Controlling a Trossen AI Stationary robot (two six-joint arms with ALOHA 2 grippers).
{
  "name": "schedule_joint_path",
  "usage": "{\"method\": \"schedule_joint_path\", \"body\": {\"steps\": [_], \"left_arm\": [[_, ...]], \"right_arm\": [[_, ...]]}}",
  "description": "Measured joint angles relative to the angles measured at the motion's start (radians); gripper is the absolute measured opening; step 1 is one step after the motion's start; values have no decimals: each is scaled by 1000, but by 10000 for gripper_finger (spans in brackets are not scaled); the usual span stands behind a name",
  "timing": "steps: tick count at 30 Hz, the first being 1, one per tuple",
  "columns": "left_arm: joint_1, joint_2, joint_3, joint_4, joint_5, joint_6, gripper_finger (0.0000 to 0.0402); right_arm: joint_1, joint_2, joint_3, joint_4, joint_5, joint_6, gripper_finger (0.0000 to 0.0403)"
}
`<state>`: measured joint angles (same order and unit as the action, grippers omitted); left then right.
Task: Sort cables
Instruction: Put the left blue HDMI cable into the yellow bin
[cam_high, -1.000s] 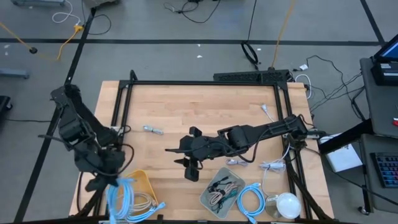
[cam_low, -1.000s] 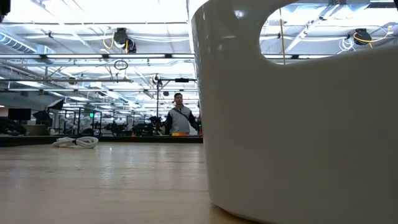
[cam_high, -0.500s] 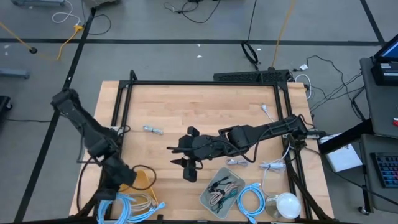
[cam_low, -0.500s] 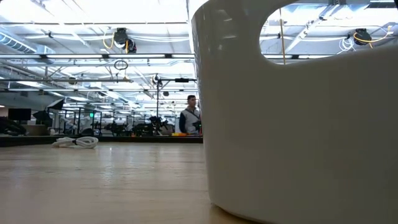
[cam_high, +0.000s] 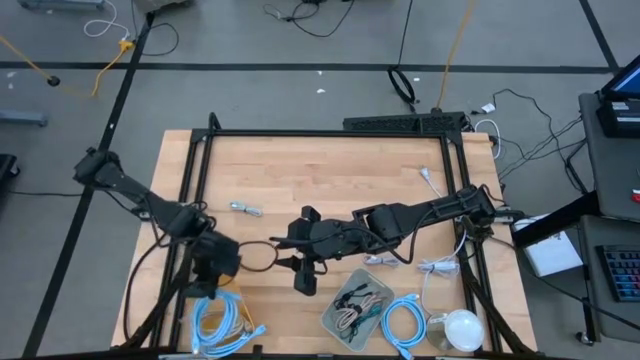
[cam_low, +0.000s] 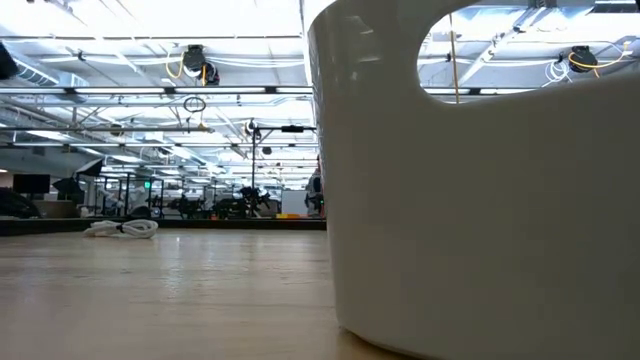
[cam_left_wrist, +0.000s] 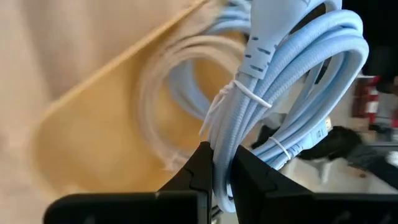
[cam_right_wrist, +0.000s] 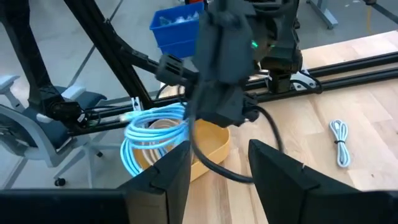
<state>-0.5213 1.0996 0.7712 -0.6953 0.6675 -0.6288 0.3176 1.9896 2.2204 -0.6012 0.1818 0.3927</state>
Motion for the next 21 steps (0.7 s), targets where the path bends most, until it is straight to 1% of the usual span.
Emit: {"method": "schedule_joint_path", "body": {"steps": [4, 7, 10, 15, 18, 21], "left_arm": [[52, 0, 0, -114, -5, 106, 31], [68, 0, 0, -155, -4, 155, 31], [75, 0, 0, -130, 8, 167, 31], [72, 0, 0, -46, 24, 134, 31], [56, 3, 0, -20, 37, 109, 31], [29, 19, 0, 3, 74, 74, 31]], "right_arm": [[4, 0, 0, 5, 0, 0, 155], [11, 0, 0, 12, 1, 7, 155], [13, 0, 0, 12, 0, 7, 155], [9, 0, -1, 16, 1, 7, 155], [4, 0, -1, 34, 1, 4, 155], [3, 0, -1, 48, 1, 0, 155]]}}
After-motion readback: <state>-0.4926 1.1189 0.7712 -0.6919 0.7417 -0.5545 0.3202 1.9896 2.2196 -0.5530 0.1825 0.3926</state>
